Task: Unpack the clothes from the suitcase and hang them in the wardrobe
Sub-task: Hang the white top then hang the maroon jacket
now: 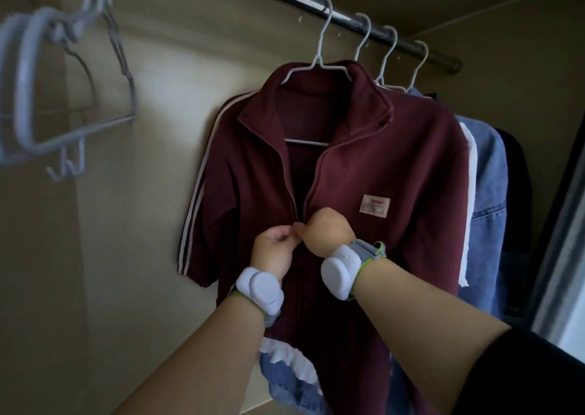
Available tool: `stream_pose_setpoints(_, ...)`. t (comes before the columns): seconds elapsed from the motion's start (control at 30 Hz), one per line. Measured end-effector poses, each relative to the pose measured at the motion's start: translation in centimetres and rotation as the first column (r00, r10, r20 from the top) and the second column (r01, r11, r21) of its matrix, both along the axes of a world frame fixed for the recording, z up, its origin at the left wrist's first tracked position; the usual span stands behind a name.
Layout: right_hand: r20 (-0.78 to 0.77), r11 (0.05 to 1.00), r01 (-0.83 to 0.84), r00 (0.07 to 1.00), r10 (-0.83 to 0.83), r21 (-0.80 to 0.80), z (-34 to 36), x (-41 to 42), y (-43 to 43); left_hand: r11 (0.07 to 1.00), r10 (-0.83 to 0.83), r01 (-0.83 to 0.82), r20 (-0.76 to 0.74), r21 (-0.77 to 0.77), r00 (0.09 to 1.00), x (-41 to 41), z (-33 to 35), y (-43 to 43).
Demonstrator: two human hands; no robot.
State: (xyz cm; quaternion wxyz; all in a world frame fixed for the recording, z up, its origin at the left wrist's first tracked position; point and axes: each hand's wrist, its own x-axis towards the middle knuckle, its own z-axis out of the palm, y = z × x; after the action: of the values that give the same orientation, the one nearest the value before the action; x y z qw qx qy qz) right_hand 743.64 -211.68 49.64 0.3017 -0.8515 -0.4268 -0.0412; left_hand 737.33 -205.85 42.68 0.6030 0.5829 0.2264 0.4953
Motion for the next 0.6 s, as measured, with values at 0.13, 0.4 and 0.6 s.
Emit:
stream_pose_setpoints(0.13, -0.191, 0.998, -0.059, 0.980, 0.063, 0.024, 0.5, -0.9, 0.3, 0.997, -0.020, 0.020, -0.003, 0.071, 1.000, -1.8, 0.2, 0.0)
stream_pose_setpoints(0.4, -0.473, 0.990, -0.049, 0.875, 0.105, 0.130, 0.8, -2.5, 0.8, 0.936, 0.128, 0.005, -0.355, 0.353, 0.926, -2.9, -0.4, 0.7)
stream_pose_setpoints(0.6, -0.670, 0.960, -0.197, 0.687, 0.282, 0.201, 2.0, -3.6, -0.3, 0.863, 0.341, -0.141, -0.354, 0.485, 0.871, -3.5, -0.2, 1.0)
